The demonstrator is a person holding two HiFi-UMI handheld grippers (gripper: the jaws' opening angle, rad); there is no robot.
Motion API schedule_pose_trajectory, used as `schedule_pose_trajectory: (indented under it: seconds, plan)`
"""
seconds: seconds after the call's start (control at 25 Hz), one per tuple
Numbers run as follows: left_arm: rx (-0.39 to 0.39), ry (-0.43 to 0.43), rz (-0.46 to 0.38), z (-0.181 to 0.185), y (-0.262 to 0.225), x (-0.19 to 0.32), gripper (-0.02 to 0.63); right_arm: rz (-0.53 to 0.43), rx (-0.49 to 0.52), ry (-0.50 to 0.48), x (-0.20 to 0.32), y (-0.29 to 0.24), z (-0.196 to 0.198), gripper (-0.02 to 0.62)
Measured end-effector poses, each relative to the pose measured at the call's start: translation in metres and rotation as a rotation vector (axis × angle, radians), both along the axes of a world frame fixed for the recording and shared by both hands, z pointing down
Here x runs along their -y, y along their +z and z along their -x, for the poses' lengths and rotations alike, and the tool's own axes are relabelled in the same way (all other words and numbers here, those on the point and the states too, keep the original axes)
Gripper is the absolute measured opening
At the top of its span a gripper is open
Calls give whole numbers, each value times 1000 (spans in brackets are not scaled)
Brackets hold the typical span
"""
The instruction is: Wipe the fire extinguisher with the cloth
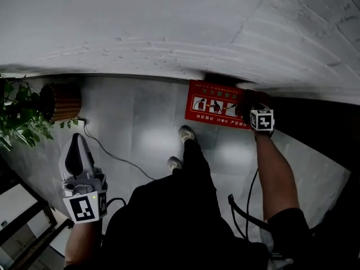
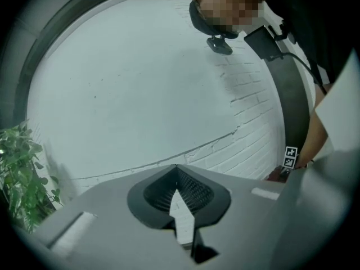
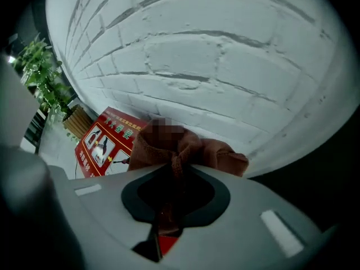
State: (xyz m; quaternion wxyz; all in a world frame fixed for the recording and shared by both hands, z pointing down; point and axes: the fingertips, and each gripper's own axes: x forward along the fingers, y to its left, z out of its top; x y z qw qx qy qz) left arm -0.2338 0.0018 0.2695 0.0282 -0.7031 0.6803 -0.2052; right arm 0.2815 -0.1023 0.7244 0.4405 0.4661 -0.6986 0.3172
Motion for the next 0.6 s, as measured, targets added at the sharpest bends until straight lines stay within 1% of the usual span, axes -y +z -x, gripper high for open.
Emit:
schedule_pose_trajectory:
  seconds: [0.16,0.28,0.36,0.48,0.6]
  plan:
    - [-2,37,1,-9,5,9,0,-2,-9,42,-1,-1,-23,35]
    - [-6,45,15,-9,10,9,0,0,-36,36,-1,-2,-31,35]
    - [-9,36,23,-4,12,6,0,-2,-43,40,-1,-3,-33,35]
    - [-3,14,25,7,11,-1,0,-3,-45,80,-1,-3,-32,35]
    - [2,-3,2,15,3,-6,0,-11,-45,107,0,-4,-26,35]
